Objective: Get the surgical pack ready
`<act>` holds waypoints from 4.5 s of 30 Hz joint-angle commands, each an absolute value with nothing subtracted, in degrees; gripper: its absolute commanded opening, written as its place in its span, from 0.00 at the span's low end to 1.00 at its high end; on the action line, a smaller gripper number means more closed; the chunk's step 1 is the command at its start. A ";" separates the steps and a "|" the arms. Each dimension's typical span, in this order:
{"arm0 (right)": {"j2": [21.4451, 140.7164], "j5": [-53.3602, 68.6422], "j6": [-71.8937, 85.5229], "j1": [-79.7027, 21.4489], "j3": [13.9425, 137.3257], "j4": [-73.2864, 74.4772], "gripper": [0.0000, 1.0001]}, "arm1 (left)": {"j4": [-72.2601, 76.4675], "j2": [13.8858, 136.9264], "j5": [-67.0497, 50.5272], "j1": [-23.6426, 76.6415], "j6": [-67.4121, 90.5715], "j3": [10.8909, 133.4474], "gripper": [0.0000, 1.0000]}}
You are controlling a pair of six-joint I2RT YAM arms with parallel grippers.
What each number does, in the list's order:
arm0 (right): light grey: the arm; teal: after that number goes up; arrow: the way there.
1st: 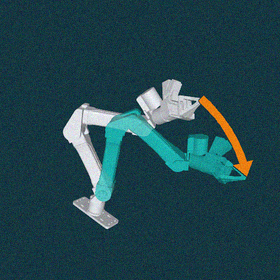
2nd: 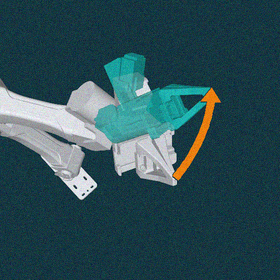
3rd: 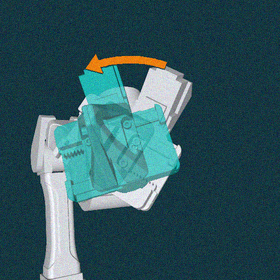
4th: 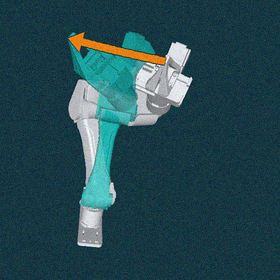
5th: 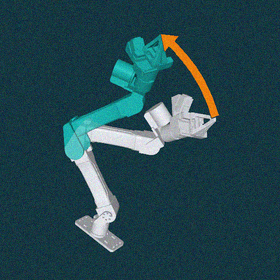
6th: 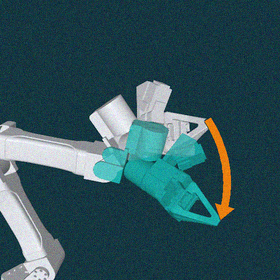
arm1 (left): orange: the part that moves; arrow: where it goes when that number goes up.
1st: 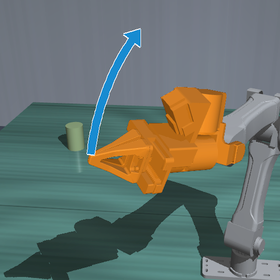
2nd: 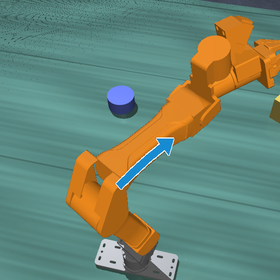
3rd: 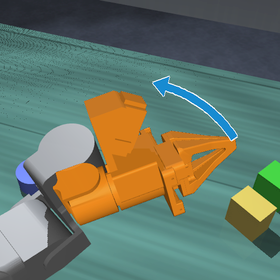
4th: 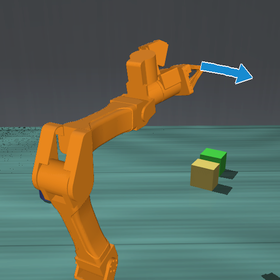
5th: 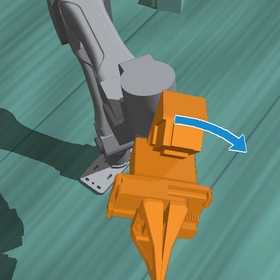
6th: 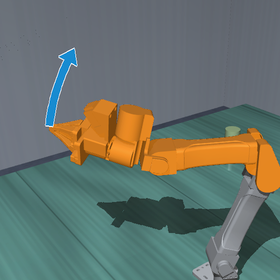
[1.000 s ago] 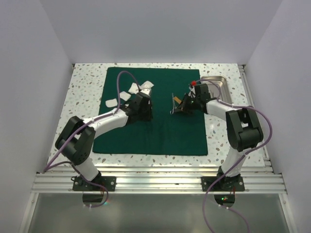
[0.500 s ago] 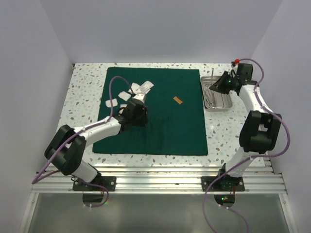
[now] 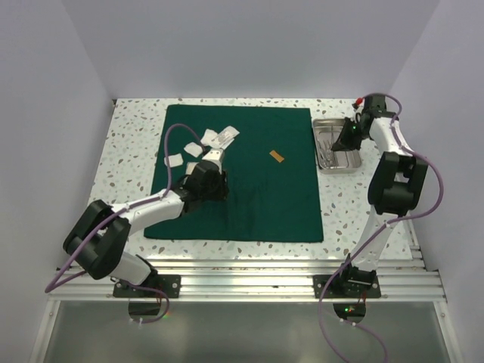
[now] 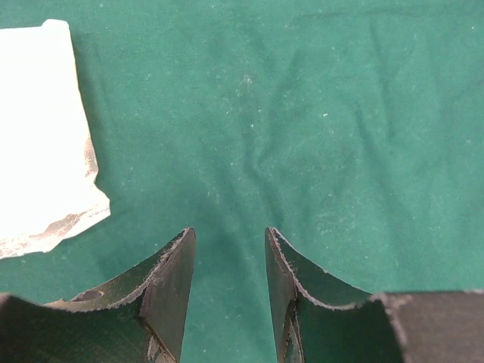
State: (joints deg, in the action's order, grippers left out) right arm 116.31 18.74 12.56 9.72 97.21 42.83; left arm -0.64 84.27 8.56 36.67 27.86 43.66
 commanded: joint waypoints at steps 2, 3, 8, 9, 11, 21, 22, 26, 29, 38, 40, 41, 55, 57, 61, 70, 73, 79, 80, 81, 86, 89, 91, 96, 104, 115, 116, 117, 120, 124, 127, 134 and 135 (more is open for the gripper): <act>117.24 18.10 9.67 9.67 99.85 45.79 0.00 | 4.39 81.30 8.88 36.47 26.46 42.19 0.46; 117.33 18.02 9.75 9.67 99.50 45.36 0.00 | 4.74 81.12 8.88 36.47 26.46 41.75 0.46; 118.56 17.67 9.75 9.67 98.00 44.30 0.00 | 5.18 80.60 9.14 36.47 26.37 41.22 0.46; 118.83 17.93 9.93 9.67 97.82 44.12 0.00 | 5.27 80.60 8.97 36.47 26.37 41.22 0.46; 119.53 18.02 10.11 9.58 97.74 43.95 0.00 | 5.45 80.60 8.96 36.47 26.28 41.13 0.46; 117.95 12.23 11.34 8.44 97.03 44.03 0.32 | 5.19 79.98 9.84 36.47 26.19 41.04 0.47; 117.69 11.52 11.51 8.00 97.21 44.29 0.34 | 5.19 79.89 9.84 36.47 26.10 41.04 0.47; 116.46 6.16 12.39 6.42 97.65 44.91 0.41 | 4.75 79.19 10.46 36.47 26.02 40.96 0.47; 114.79 2.99 12.92 5.36 97.38 44.83 0.44 | 4.66 78.58 10.98 36.56 25.84 40.78 0.47; 110.57 -0.97 8.09 -5.61 97.21 40.52 0.53 | 5.71 74.89 14.67 36.39 26.28 38.76 0.52; 110.65 -0.09 5.90 -8.51 97.03 38.15 0.58 | 5.19 74.01 16.17 36.04 26.63 38.41 0.54; 111.26 0.43 4.84 -9.22 97.21 36.75 0.59 | 5.10 73.74 16.69 35.77 26.72 38.32 0.56; 127.16 2.11 -2.02 -16.43 111.70 40.69 0.58 | 6.50 71.28 17.14 30.76 27.60 34.72 0.64; 128.14 2.99 -2.46 -16.52 112.15 40.96 0.59 | 6.59 71.54 17.05 30.67 27.51 34.72 0.64; 129.29 3.87 -3.78 -17.58 111.53 40.69 0.62 | 6.77 71.89 16.61 30.76 27.51 34.72 0.64; 132.54 2.55 -5.01 -18.98 112.41 41.92 0.57 | 6.68 72.16 16.35 30.76 27.25 34.72 0.65; 133.59 1.06 -5.10 -19.25 112.76 43.06 0.56 | 6.77 72.07 16.26 30.67 27.25 34.72 0.65; 135.08 -0.96 -5.01 -19.95 112.24 43.50 0.48 | 6.86 72.07 15.82 30.67 27.25 34.63 0.65; 135.26 -1.05 -5.10 -20.04 112.32 43.94 0.41 | 6.86 72.16 15.82 30.67 27.16 34.63 0.65; 135.44 -1.14 -5.01 -20.21 112.24 44.03 0.38 | 6.77 72.16 15.73 30.67 27.16 34.63 0.65; 134.13 -1.06 -4.92 -20.57 110.57 43.25 0.26 | 6.77 72.25 15.56 30.76 27.16 34.72 0.65; 132.72 -0.70 -4.57 -20.57 109.60 42.45 0.16 | 6.77 72.25 15.47 30.67 27.16 34.72 0.65; 132.02 -0.53 -4.13 -20.57 109.60 42.28 0.10 | 6.77 72.42 15.38 30.67 27.16 34.72 0.65; 128.07 -0.88 -2.99 -20.39 109.51 42.01 0.03 | 6.77 72.60 15.38 30.76 27.07 34.80 0.65; 121.30 -3.25 2.37 -13.82 108.55 42.19 0.00 | 6.86 72.95 15.29 30.67 27.07 34.80 0.64; 121.81 -11.94 5.97 -2.64 107.75 44.99 0.00 | 7.03 73.30 14.59 30.76 27.07 34.89 0.64; 122.77 -12.91 6.06 -2.55 107.93 45.26 0.00 | 6.94 73.30 14.59 30.67 27.07 34.89 0.64; 123.31 -14.40 6.15 -2.55 108.02 45.44 0.00 | 7.03 73.21 14.59 30.67 26.98 34.89 0.64; 125.24 -16.95 6.59 -2.46 108.19 45.88 0.01 | 6.86 73.30 14.85 30.76 27.07 34.80 0.64; 126.56 -17.49 7.21 -2.46 108.63 46.67 0.18 | 6.68 73.30 15.20 30.67 27.25 34.80 0.64; 125.51 -16.09 7.56 -2.55 107.49 45.27 0.28 | 6.50 73.30 15.38 30.59 27.25 34.89 0.64; 120.51 -12.32 8.61 -2.99 105.21 44.30 0.40 | 6.42 73.30 15.82 30.67 27.33 34.89 0.65; 118.41 -11.78 8.87 -3.95 104.60 43.34 0.42 | 6.42 73.39 16.17 30.50 27.33 34.81 0.65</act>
State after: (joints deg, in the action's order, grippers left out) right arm 126.26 -14.09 7.44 -2.70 105.62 45.17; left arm 3.77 73.28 14.83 30.87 27.40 34.87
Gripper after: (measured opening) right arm 0.401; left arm 0.645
